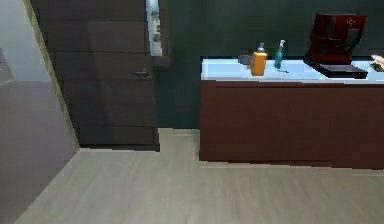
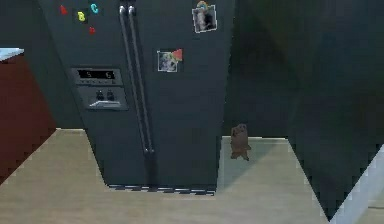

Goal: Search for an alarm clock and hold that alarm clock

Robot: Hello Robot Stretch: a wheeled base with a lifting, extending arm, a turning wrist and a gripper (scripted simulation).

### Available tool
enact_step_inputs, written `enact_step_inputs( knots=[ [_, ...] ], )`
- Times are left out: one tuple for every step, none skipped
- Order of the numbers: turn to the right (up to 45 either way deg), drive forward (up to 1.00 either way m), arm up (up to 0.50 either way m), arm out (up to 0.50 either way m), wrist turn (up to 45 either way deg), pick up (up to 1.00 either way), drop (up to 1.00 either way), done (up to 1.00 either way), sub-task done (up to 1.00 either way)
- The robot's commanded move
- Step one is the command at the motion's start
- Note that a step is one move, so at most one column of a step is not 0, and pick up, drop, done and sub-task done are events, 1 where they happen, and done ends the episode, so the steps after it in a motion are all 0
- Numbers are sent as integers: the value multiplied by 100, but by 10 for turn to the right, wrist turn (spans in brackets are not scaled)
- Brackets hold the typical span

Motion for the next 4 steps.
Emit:
enact_step_inputs(
  knots=[
    [-90,0,0,0,0,0,0,0,0],
    [0,20,0,0,0,0,0,0,0],
    [-300,0,0,0,0,0,0,0,0],
    [0,35,0,0,0,0,0,0,0]
  ],
)
